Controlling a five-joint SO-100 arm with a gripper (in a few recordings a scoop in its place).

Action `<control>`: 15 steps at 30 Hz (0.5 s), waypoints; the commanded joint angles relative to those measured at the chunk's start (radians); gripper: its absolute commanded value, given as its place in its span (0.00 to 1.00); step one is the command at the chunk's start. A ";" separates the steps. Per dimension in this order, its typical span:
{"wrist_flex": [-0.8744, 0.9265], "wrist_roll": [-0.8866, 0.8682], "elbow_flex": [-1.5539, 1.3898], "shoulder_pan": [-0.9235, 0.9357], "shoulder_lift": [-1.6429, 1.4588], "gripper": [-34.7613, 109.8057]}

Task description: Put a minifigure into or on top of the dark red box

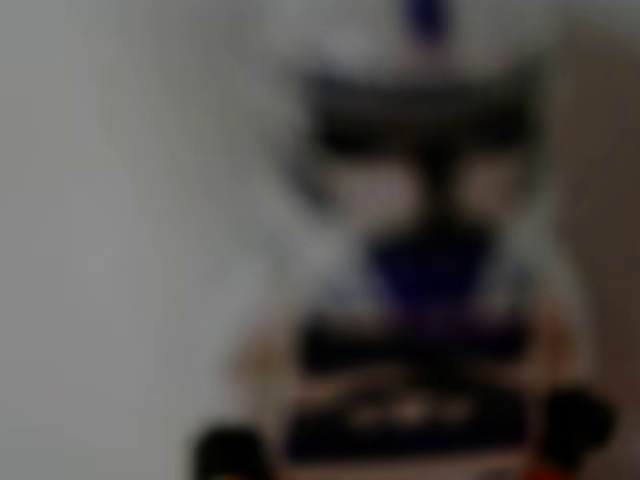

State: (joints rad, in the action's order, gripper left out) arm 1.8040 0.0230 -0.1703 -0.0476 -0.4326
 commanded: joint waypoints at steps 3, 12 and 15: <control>0.023 0.002 -0.137 0.002 -0.158 0.24; 0.003 -0.014 -0.681 0.137 -0.785 0.24; -0.051 -0.035 -0.934 0.275 -1.048 0.24</control>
State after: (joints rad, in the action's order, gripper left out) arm 1.7794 0.0061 -0.8912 0.1028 -1.1750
